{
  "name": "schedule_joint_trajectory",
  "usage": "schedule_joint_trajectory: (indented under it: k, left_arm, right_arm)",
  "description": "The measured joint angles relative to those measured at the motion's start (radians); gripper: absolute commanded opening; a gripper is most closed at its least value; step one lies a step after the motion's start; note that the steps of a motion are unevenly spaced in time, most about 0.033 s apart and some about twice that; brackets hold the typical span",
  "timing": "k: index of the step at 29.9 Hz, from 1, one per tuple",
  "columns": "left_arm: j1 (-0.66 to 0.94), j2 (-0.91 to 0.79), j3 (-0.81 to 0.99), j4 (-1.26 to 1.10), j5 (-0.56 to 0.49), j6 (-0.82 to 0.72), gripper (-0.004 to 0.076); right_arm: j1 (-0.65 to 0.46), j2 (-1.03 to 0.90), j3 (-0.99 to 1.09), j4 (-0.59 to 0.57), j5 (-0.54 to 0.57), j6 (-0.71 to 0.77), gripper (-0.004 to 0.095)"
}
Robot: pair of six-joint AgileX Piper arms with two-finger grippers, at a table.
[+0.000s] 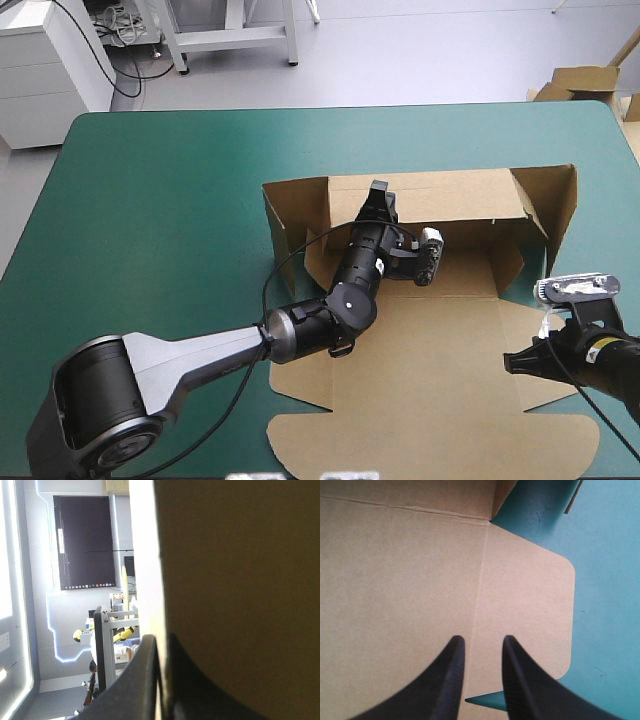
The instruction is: Fold the box
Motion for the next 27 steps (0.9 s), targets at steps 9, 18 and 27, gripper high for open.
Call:
schedule_joint_trajectory:
  k: [9, 18, 27]
  left_arm:
    - [-0.012, 0.0, 0.005, -0.001, 0.018, 0.0, -0.0008]
    - [-0.013, 0.0, 0.005, -0.001, 0.019, -0.001, -0.0008]
    - [-0.013, 0.0, 0.005, -0.001, 0.019, -0.001, -0.0008]
  right_arm:
    - [0.0, 0.0, 0.0, 0.007, -0.047, 0.054, 0.0584]
    - [0.0, 0.006, -0.035, 0.026, -0.108, 0.094, 0.0574]
    - [0.0, 0.24, -0.41, -0.188, -0.049, 0.252, 0.0574]
